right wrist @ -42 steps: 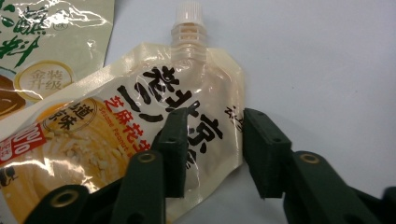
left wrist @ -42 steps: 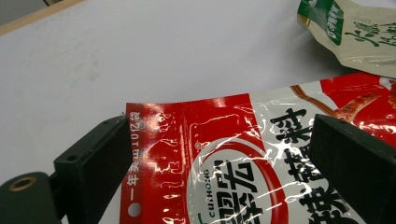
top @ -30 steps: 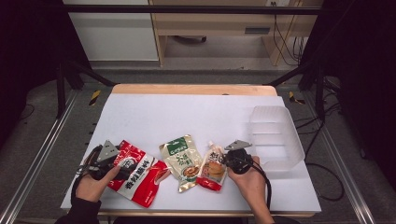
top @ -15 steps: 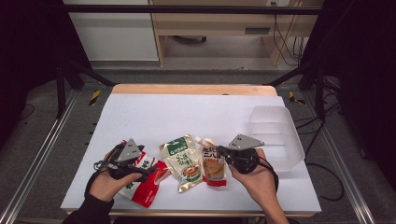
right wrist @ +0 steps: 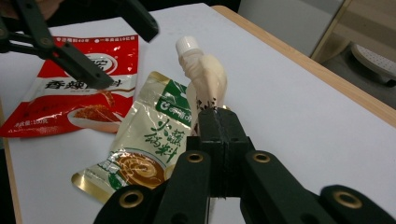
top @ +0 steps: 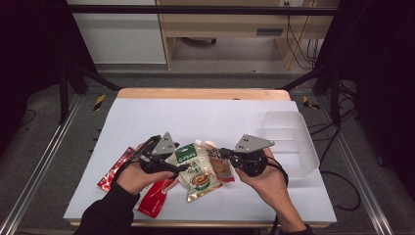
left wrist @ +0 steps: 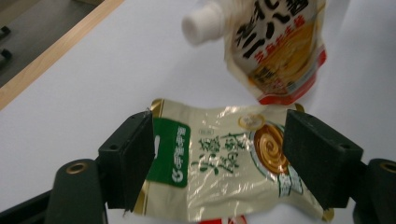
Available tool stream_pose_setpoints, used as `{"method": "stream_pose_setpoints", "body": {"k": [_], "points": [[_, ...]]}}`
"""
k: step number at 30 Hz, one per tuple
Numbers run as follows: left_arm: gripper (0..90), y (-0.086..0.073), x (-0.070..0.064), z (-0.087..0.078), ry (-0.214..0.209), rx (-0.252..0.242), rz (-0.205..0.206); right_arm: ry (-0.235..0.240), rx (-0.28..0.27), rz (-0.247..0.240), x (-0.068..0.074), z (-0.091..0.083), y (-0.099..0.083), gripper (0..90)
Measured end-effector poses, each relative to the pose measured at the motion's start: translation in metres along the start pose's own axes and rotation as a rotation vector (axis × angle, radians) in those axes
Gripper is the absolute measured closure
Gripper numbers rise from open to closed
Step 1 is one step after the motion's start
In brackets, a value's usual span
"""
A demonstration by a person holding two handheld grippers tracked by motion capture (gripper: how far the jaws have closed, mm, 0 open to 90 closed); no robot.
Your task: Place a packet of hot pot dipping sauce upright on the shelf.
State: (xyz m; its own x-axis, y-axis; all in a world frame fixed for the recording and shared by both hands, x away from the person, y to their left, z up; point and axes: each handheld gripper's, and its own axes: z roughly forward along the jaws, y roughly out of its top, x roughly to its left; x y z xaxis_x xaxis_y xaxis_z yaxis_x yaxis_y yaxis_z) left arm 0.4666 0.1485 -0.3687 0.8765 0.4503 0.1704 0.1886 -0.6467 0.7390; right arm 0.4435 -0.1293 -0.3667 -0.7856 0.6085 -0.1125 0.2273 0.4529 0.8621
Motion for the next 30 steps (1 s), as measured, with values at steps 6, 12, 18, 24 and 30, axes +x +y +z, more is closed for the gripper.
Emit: {"method": "stream_pose_setpoints", "body": {"k": [6, 12, 18, 24, 30], "points": [[27.9, 0.019, 0.006, 0.010, -0.004, 0.022, 0.066, 0.020, -0.019, -0.012, 0.001, 0.007, 0.007, 90.0], [36.8, 0.021, 0.019, 0.008, -0.051, -0.011, 0.034, 0.064, -0.049, -0.027, 0.006, 0.012, 0.018, 90.0], [44.3, 0.018, 0.024, 0.000, -0.065, -0.033, 0.022, 0.087, -0.051, -0.039, 0.010, 0.016, 0.025, 90.0], [52.0, 0.017, 0.026, -0.003, -0.075, -0.036, 0.011, 0.097, -0.055, -0.031, 0.013, 0.021, 0.029, 90.0], [61.8, 0.016, 0.031, -0.008, -0.094, -0.037, -0.012, 0.108, -0.068, 0.000, 0.009, 0.024, 0.028, 90.0]]}}
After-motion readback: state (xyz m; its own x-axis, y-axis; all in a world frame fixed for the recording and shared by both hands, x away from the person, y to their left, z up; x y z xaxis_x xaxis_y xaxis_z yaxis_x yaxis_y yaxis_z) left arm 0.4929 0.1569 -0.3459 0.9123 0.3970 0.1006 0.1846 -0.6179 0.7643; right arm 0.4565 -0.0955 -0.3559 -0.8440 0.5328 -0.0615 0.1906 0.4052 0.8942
